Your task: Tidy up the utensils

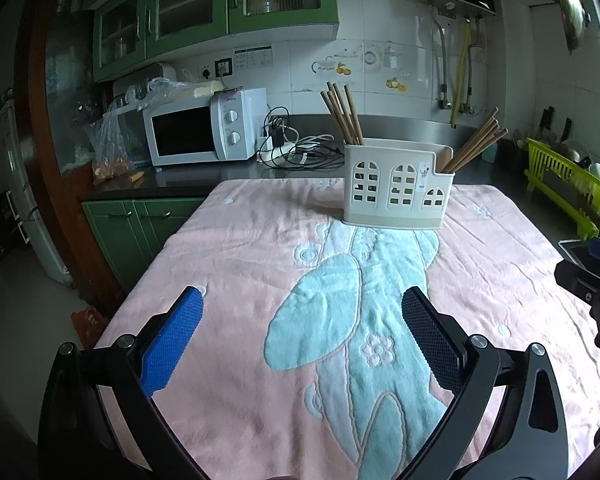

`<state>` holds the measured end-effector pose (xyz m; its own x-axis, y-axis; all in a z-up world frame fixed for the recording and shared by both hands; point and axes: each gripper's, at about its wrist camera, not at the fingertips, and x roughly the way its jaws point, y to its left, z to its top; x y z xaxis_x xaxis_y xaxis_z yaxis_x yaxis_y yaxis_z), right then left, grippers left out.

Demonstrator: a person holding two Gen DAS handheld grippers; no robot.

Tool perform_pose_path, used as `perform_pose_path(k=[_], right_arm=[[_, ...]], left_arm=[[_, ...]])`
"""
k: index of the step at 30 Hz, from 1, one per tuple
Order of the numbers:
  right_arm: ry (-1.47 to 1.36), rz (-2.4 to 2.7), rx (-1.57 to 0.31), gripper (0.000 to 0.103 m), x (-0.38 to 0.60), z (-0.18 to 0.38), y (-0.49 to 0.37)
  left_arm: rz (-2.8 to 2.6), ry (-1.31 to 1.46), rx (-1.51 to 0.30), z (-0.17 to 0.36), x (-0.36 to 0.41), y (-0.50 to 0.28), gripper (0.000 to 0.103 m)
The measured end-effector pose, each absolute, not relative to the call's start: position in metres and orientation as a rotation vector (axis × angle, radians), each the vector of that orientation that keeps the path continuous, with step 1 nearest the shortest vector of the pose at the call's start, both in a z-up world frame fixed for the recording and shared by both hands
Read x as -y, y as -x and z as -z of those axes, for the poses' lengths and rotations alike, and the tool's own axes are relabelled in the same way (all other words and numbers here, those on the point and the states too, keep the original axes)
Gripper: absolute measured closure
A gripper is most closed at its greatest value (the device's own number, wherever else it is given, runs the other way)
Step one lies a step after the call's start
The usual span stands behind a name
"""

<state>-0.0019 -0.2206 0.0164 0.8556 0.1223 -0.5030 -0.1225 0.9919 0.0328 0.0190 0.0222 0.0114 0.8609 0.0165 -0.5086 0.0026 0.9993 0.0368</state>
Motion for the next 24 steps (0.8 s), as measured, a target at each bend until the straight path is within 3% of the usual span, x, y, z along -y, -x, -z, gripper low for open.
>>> perform_pose_path(k=[24], right_arm=[[-0.006, -0.140, -0.536, 0.007, 0.2154, -0.0123, 0.0028]], left_arm=[[-0.004, -0.033, -0.549, -0.0050, -0.0216, -0.0189, 0.005]])
